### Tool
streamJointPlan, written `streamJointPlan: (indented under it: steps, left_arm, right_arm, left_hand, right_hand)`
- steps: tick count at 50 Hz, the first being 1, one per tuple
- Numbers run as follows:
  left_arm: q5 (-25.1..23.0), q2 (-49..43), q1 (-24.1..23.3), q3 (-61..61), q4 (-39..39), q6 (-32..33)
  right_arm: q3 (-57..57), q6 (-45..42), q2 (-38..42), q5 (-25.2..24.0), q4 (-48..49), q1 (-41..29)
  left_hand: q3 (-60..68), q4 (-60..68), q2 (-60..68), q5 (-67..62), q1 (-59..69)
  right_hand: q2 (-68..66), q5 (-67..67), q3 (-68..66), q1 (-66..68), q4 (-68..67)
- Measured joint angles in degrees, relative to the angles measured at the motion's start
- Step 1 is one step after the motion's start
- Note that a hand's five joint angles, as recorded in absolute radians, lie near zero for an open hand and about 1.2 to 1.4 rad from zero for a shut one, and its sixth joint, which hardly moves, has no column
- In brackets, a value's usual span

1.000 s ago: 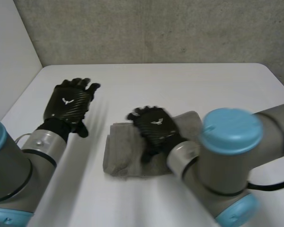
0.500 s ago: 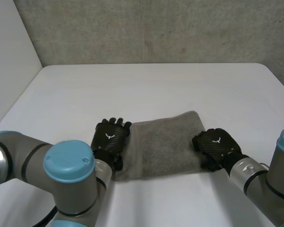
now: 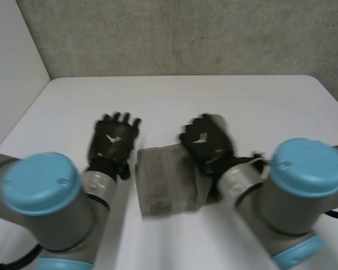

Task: Fold the towel.

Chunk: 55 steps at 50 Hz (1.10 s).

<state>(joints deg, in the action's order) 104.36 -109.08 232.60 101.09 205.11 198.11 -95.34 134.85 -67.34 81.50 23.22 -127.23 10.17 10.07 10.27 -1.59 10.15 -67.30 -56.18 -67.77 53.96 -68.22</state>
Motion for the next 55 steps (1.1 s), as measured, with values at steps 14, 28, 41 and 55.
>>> streamJointPlan:
  steps: [14, 28, 41, 55]
  left_arm:
    - [-1.4, 11.8, 11.8, 8.8, -0.1, 0.1]
    - [-5.8, 11.3, 10.0, 7.0, -0.5, -2.4]
    - [-4.6, 8.2, 3.5, -4.5, -15.7, -17.7]
    - [-2.8, -1.3, -0.1, -8.6, -26.6, -29.7]
  right_arm:
    - [9.4, -7.4, 14.6, -3.7, -6.8, -18.9]
    - [6.2, 12.0, 3.3, 0.2, -8.0, -12.7]
    - [7.3, 35.9, -4.2, -2.9, -23.7, 0.2]
    - [18.4, 39.0, 6.0, -13.0, -32.3, 5.8]
  left_hand:
    - [0.0, 0.0, -0.1, 0.0, 0.0]
    - [0.1, 0.1, 0.0, 0.0, 0.1]
    - [0.1, 0.1, 0.1, 0.0, 0.2]
    - [0.0, 0.0, 0.0, 0.0, 0.0]
  right_hand:
    - [24.5, 20.9, 23.2, -18.3, 23.7]
    - [53.9, 52.2, 55.5, -42.1, 55.1]
    - [53.9, 52.3, 55.5, -42.1, 55.1]
    - [53.9, 52.3, 55.5, -42.1, 55.1]
